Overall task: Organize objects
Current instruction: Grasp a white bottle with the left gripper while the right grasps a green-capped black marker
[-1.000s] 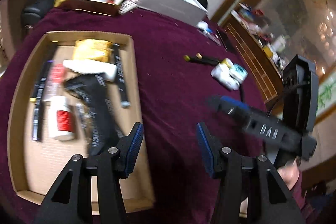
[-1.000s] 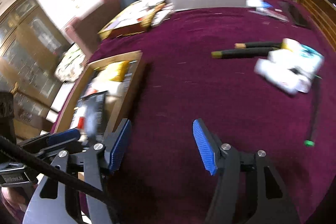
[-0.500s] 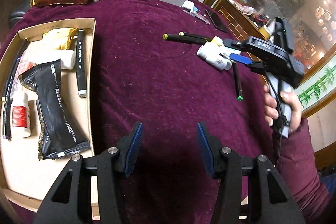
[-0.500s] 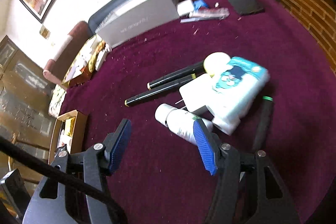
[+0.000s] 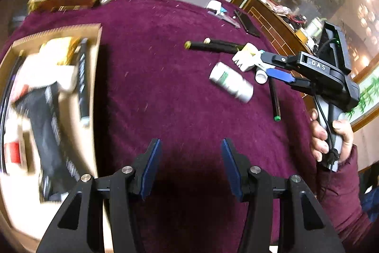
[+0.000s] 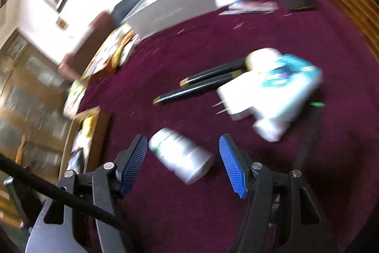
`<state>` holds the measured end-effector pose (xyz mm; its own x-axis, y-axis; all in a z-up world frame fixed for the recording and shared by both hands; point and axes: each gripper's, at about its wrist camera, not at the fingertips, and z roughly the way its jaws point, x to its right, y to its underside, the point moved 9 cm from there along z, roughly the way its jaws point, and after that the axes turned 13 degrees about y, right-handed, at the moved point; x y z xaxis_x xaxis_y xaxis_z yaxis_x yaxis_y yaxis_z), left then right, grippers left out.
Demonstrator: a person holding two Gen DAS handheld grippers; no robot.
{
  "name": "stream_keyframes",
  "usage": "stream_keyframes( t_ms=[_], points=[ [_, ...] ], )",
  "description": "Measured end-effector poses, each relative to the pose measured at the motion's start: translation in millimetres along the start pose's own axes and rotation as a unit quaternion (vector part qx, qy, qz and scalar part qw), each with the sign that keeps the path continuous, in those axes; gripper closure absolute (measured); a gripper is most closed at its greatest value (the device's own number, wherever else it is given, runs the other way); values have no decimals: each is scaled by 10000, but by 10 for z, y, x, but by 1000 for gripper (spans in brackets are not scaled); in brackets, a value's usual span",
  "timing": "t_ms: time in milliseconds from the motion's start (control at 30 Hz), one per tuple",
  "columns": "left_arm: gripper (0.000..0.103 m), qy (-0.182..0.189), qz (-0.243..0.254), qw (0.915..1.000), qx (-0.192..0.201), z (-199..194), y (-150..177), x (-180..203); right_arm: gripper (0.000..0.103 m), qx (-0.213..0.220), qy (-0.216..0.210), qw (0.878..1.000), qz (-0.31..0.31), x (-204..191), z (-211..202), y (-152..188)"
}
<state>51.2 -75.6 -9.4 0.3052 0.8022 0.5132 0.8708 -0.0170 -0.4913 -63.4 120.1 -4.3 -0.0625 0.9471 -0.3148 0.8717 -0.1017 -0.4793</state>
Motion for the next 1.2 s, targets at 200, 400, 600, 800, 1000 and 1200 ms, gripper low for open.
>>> stream_keyframes(
  t_ms=[200, 400, 600, 800, 1000, 1200],
  points=[
    [57, -42, 626, 9979, -136, 435, -278, 221, 40, 439, 84, 9960, 774, 505, -170, -46],
    [57, 80, 286, 9996, 20, 790, -531, 305, 40, 653, 117, 9930, 974, 733, -204, -94],
    [57, -521, 1451, 9879, -138, 1254, -636, 629, 40, 654, 71, 9913, 1142, 907, -206, -133],
    [57, -1299, 2312, 9629, -492, 1587, -571, 681, 40, 656, 248, 9900, 1223, 1065, -254, -88],
    [75, -908, 2023, 9733, -591, 1520, -508, 643, 40, 531, 366, 9903, 1227, 1089, -214, -27],
    [75, -496, 1409, 9879, -414, 1217, -425, 549, 40, 370, 1124, 9899, 785, 987, -78, 105]
  ],
)
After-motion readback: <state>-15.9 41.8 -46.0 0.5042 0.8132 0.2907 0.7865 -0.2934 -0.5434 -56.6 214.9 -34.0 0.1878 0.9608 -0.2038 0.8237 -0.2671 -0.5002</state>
